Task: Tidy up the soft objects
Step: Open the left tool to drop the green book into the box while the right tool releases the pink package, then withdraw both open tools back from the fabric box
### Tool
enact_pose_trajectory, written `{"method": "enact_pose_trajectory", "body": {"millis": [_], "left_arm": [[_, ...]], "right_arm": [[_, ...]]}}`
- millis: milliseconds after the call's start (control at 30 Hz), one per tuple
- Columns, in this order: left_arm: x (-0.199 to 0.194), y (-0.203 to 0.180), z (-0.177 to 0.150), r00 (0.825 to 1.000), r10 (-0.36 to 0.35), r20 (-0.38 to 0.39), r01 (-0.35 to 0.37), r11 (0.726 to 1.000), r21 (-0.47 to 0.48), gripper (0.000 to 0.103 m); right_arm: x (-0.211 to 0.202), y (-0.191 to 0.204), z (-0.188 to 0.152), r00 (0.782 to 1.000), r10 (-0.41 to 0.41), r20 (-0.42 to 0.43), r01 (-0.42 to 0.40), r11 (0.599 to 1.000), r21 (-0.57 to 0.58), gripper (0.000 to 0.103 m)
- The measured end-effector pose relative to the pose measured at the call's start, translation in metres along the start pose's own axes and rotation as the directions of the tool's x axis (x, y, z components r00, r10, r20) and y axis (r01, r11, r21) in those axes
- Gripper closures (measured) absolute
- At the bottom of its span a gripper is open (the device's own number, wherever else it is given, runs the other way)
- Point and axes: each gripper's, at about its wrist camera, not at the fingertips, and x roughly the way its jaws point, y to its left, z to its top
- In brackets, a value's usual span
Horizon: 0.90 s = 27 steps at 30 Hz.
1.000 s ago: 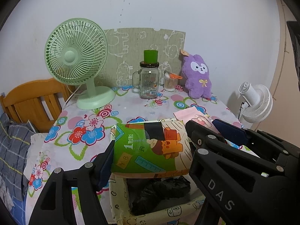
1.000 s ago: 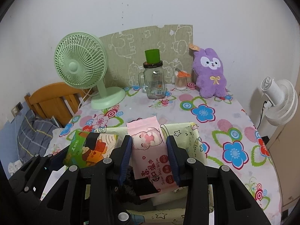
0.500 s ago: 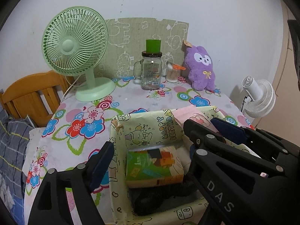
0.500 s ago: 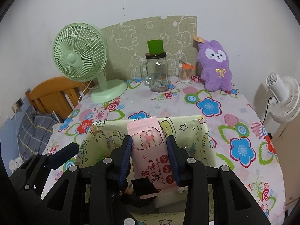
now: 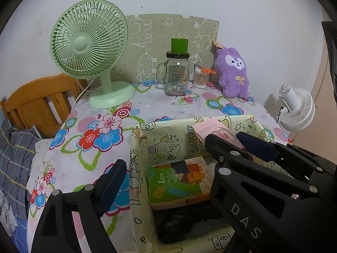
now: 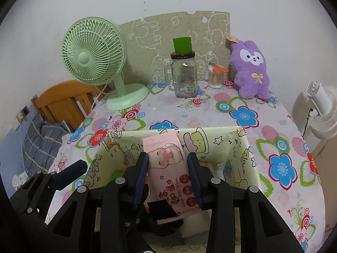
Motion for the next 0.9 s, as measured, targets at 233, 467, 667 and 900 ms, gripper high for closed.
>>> {"method": "enact_pose_trajectory", "body": {"millis": [233, 467, 667, 900], "left_arm": [[0.001, -0.002, 0.000, 1.000, 0.003, -0.004, -0.003, 1.000, 0.002, 0.016], [-0.006, -0.006, 0.001, 1.000, 0.003, 0.010, -0.003, 1.000, 0.010, 0.013], [-0.018, -0.010, 0.000, 1.000, 0.005, 0.030, -0.005, 1.000, 0.012, 0.009], [-0.035, -0.016, -0.003, 0.999, -0.012, 0.051, 0.011, 1.000, 0.016, 0.009]], "right_arm": [[0.004, -0.003, 0.000, 1.000, 0.017, -0.014, -0.017, 1.000, 0.000, 0.050], [-0.005, -0.005, -0.001, 1.000, 0.016, -0.002, -0.016, 1.000, 0.002, 0.026], [-0.019, -0.007, -0.002, 1.000, 0.007, 0.021, -0.007, 1.000, 0.002, 0.016], [-0.040, -0.007, -0.006, 0.999, -0.014, 0.046, 0.014, 1.000, 0.006, 0.014]]}}
